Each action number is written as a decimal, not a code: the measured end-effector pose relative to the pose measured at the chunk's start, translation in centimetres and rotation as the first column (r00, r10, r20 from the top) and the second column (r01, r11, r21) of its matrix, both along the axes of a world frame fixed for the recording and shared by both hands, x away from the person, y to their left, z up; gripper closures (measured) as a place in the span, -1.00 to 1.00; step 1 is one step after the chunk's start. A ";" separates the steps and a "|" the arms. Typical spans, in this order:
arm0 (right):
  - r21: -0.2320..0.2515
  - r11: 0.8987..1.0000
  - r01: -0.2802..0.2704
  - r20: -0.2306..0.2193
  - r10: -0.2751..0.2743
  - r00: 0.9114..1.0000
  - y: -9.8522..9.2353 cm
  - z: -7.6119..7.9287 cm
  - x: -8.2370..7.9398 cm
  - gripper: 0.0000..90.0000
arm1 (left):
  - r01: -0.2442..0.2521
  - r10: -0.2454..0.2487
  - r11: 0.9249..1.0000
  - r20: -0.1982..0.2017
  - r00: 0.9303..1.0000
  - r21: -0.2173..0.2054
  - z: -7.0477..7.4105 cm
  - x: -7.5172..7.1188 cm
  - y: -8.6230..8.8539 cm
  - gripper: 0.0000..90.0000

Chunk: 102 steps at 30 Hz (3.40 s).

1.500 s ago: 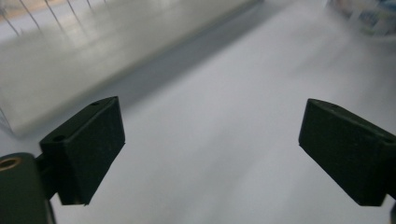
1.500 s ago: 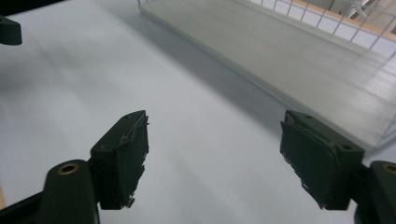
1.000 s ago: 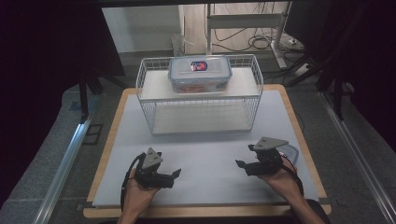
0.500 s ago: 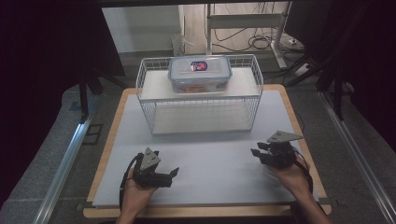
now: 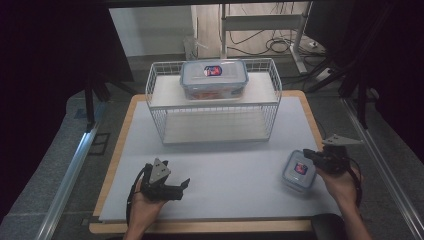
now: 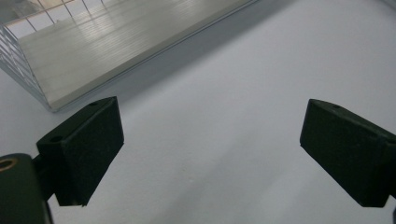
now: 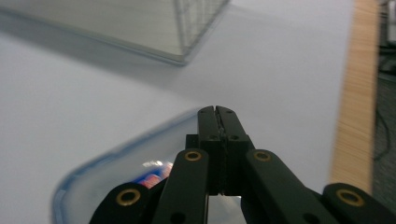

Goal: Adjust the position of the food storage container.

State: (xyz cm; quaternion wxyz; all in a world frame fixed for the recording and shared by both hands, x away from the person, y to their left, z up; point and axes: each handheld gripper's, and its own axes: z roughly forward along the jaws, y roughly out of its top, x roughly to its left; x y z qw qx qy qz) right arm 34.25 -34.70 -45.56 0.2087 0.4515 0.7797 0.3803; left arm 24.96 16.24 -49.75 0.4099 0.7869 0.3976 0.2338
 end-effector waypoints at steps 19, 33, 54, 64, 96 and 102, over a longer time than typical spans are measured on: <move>-0.082 0.982 0.169 -0.100 -0.176 0.979 -3.5 -2.4 -1.3 0.99 | 0.004 -0.004 1.000 -0.003 1.000 0.025 -0.5 -1.1 0.1 -0.87; -0.050 0.999 0.014 -0.158 -0.022 0.987 1.1 -3.2 -1.1 0.99 | 0.008 -0.007 1.000 -0.010 1.000 0.028 -0.7 -1.0 0.1 -0.87; 0.005 0.962 -0.273 -0.221 0.268 0.938 12.2 -4.4 1.1 0.99 | 0.019 -0.017 0.999 -0.033 0.999 0.037 -1.0 -0.7 -0.1 -0.87; -0.004 0.938 -0.346 -0.194 0.339 0.920 15.2 -4.2 1.1 0.99 | 0.010 -0.009 1.000 -0.051 0.999 0.011 -0.9 -0.7 0.3 -0.86; -0.038 0.822 -0.568 -0.180 0.554 0.813 22.0 -4.0 -7.4 0.99 | -0.012 0.011 1.000 -0.055 0.998 -0.020 -1.0 -0.5 0.7 -0.86; -0.062 0.866 -0.497 -0.159 0.483 0.861 19.5 -3.8 -6.4 0.99 | -0.011 0.009 0.999 -0.067 0.998 -0.031 -1.0 -0.5 0.6 -0.86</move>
